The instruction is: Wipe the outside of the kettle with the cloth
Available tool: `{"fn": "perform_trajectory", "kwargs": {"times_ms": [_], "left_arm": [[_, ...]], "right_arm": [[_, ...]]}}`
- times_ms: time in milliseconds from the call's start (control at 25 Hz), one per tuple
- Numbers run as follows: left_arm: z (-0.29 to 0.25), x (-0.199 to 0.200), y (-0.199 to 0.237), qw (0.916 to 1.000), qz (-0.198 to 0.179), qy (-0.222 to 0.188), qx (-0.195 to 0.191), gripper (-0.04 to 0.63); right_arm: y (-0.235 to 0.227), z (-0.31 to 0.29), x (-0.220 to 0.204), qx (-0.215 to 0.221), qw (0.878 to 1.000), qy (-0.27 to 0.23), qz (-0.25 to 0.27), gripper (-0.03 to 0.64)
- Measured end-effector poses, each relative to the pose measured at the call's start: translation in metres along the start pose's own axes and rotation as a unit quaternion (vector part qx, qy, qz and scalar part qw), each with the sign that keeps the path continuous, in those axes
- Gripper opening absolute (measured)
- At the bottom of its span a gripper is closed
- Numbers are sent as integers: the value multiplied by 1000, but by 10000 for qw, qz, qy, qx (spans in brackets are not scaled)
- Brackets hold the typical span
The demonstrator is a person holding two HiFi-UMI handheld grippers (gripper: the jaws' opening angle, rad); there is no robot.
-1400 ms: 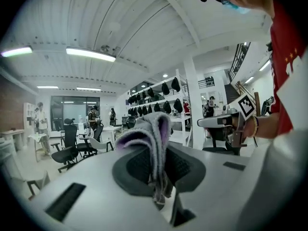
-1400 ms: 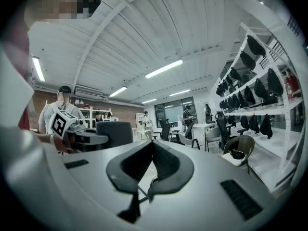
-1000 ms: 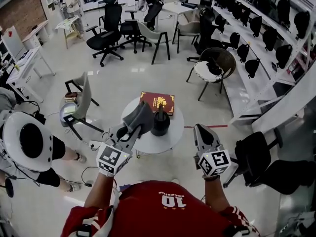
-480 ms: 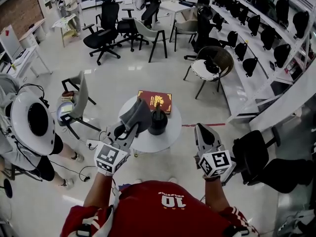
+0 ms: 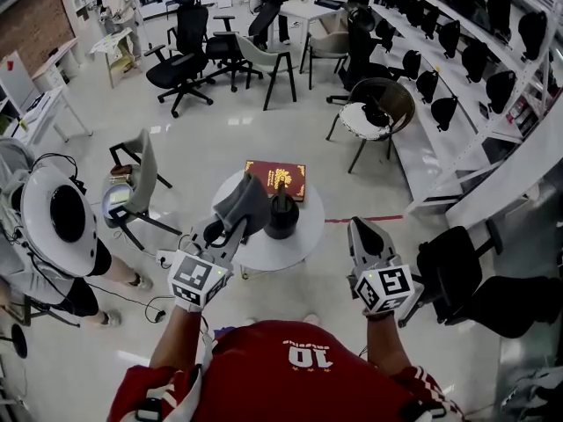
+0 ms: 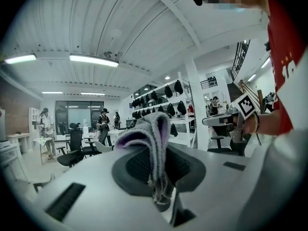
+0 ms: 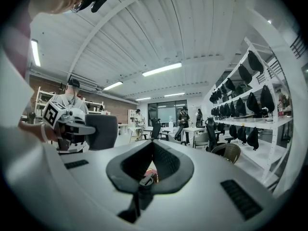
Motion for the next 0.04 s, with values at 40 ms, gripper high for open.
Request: {"fn": "perform_trajectory", "kwargs": {"times_ms": [40], "left_arm": [[0, -1, 0, 10000, 5, -4, 2, 46]], "right_arm": [[0, 0, 0, -5, 10000, -7, 2, 15]]}}
Point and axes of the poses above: the fingertips, and each gripper's own axes: z backward along the fingers, y to its left, x out of its top, the point moved 4 cm from there along z, backward along the fingers
